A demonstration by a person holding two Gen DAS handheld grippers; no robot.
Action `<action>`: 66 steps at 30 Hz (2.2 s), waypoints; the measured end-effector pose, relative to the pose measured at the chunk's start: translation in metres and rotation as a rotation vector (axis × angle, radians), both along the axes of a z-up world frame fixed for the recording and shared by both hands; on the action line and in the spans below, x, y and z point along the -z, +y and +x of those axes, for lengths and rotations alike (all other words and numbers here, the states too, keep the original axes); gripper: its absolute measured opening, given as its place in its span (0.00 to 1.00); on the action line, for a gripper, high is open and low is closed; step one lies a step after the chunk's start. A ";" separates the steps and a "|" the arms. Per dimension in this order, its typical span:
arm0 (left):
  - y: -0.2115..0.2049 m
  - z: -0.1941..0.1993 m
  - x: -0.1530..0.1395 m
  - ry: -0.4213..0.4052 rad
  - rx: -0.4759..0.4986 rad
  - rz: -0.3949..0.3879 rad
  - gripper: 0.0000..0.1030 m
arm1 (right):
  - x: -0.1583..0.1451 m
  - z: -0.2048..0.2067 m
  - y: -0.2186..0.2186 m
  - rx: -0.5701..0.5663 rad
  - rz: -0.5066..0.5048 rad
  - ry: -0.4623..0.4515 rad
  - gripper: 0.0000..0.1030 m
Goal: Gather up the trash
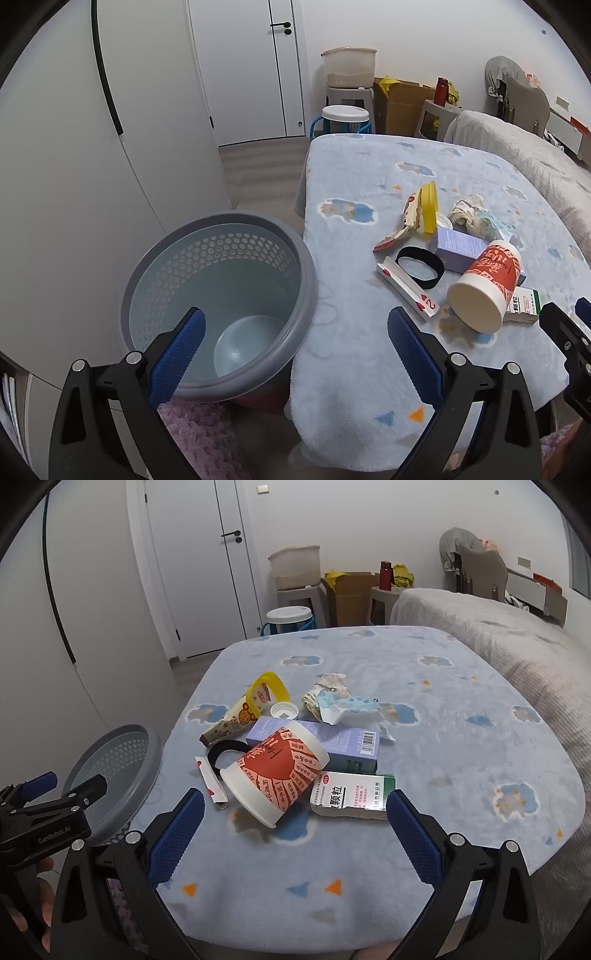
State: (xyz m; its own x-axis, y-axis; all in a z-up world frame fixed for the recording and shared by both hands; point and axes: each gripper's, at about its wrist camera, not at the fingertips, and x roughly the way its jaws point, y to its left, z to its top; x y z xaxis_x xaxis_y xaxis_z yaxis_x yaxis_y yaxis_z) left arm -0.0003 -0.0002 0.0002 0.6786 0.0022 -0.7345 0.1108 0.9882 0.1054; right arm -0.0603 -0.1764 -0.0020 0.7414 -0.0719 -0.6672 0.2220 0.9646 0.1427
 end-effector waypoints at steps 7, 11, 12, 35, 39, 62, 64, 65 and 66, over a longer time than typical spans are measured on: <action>0.000 0.000 0.000 -0.002 0.002 -0.004 0.92 | -0.001 0.000 0.001 -0.001 -0.002 -0.002 0.94; 0.000 0.000 0.000 -0.006 0.000 -0.002 0.92 | -0.001 0.000 0.001 -0.001 -0.001 -0.003 0.94; 0.000 0.000 0.000 -0.006 0.000 -0.002 0.92 | -0.001 -0.001 0.001 -0.001 0.000 -0.003 0.94; 0.007 0.000 -0.007 -0.018 -0.003 -0.004 0.92 | -0.005 -0.004 0.001 0.000 0.000 -0.011 0.94; 0.006 -0.001 -0.007 -0.021 -0.004 -0.003 0.92 | -0.006 -0.005 0.001 0.000 0.000 -0.013 0.94; 0.006 -0.004 -0.008 -0.026 -0.005 -0.002 0.92 | -0.006 -0.005 0.001 0.000 0.000 -0.016 0.94; 0.006 -0.004 -0.008 -0.025 -0.005 -0.002 0.92 | -0.006 -0.006 0.001 0.000 0.000 -0.017 0.94; 0.006 -0.004 -0.008 -0.025 -0.005 -0.002 0.92 | -0.006 -0.006 0.001 0.000 0.000 -0.018 0.94; 0.006 -0.004 -0.008 -0.025 -0.005 -0.002 0.92 | -0.006 -0.006 0.001 0.000 -0.001 -0.018 0.94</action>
State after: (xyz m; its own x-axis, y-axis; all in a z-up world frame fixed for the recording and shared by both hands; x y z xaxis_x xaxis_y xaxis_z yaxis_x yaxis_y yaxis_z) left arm -0.0043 0.0055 0.0079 0.6971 0.0043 -0.7170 0.1033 0.9889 0.1064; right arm -0.0658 -0.1753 0.0042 0.7531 -0.0726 -0.6539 0.2196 0.9646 0.1459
